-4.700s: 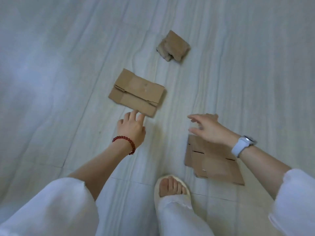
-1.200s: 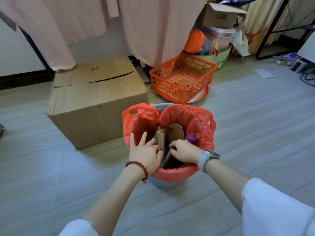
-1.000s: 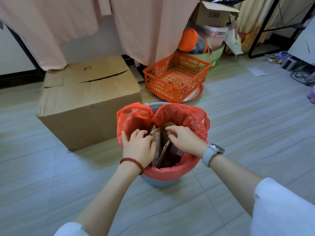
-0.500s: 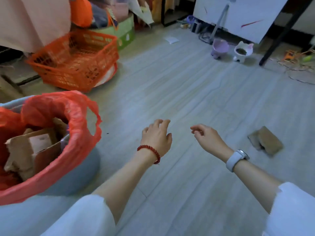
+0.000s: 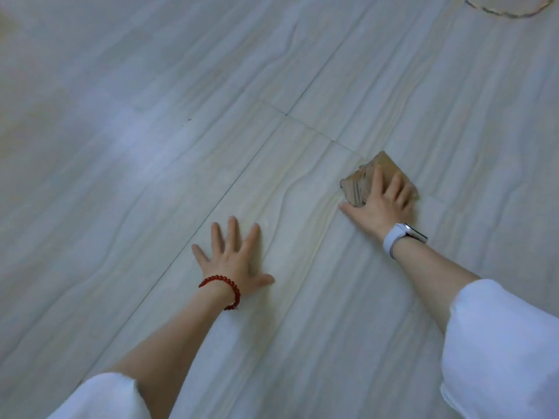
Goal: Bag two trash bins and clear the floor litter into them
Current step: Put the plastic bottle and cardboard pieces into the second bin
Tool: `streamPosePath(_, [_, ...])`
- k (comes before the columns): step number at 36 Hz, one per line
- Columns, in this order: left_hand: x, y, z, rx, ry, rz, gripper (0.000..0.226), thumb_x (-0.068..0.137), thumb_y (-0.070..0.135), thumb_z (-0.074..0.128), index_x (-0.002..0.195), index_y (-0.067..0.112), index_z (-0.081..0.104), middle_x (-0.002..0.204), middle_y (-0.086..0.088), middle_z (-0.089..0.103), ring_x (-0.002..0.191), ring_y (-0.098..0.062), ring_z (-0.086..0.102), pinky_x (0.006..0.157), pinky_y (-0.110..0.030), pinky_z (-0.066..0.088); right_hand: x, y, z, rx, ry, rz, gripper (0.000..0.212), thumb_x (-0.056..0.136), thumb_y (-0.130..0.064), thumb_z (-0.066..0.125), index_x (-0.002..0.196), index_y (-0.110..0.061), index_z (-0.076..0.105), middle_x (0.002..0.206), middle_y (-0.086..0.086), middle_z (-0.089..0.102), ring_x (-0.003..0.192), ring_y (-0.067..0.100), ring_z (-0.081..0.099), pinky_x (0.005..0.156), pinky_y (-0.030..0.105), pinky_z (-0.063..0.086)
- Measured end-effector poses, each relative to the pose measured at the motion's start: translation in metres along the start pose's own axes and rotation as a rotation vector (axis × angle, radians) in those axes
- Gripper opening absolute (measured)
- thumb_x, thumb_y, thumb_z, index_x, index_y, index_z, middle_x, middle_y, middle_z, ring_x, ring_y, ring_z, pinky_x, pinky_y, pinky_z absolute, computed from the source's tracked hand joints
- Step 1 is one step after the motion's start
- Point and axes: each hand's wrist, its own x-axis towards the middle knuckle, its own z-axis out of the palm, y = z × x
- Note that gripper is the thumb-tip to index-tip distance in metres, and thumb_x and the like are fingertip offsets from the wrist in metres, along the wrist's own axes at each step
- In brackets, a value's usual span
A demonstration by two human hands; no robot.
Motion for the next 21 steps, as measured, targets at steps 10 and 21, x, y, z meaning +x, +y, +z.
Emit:
streamPosePath(10, [0.003, -0.005, 0.0, 0.007, -0.048, -0.005, 0.1, 0.069, 0.072, 0.054, 0.138, 0.046, -0.014, 0.149, 0.002, -0.031, 0.137, -0.031, -0.028, 0.106, -0.066, -0.002, 0.014, -0.018, 0.003, -0.294, 0.072, -0.099, 0.052, 0.091, -0.018, 0.043, 0.135, 0.005, 0.029, 0.119, 0.04, 0.043, 0.106, 0.048, 0.045, 0.074, 0.044, 0.04])
streamPosePath(21, [-0.019, -0.07, -0.052, -0.334, 0.152, 0.022, 0.045, 0.093, 0.029, 0.046, 0.136, 0.02, 0.038, 0.147, -0.005, 0.03, 0.133, -0.023, 0.033, 0.106, -0.039, 0.034, -0.069, -0.083, -0.037, -0.159, 0.247, -0.373, 0.026, 0.091, -0.002, 0.037, 0.115, 0.004, 0.046, 0.093, 0.022, 0.064, 0.081, 0.038, 0.063, 0.056, 0.032, 0.031])
